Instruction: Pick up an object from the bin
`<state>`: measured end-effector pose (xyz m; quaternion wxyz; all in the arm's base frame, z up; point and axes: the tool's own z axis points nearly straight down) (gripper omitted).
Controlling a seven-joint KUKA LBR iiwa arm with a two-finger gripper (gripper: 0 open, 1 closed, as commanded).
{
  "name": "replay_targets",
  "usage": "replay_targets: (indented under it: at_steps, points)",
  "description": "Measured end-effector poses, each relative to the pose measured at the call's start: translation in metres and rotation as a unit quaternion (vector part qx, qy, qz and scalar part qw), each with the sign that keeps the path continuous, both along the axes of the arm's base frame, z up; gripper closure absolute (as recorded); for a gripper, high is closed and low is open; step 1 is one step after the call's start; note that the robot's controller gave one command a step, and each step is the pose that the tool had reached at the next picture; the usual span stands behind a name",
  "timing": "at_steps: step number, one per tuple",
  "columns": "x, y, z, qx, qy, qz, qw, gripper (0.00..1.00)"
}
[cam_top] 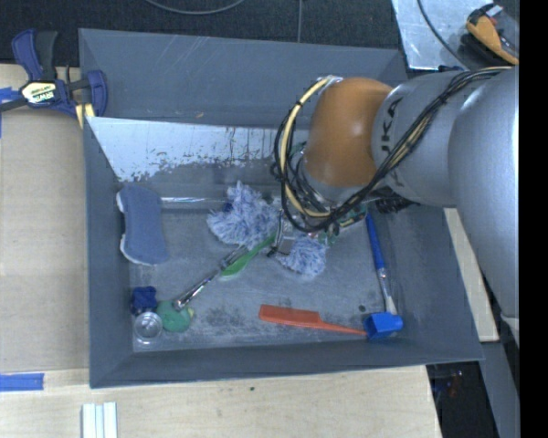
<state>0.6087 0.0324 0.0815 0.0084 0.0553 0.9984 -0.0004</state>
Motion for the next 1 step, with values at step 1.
replay_targets:
  at_steps: [1]
  points:
    - [0.0007,-0.0001,0.0041,0.0,-0.0017,0.0,1.0,1.0]
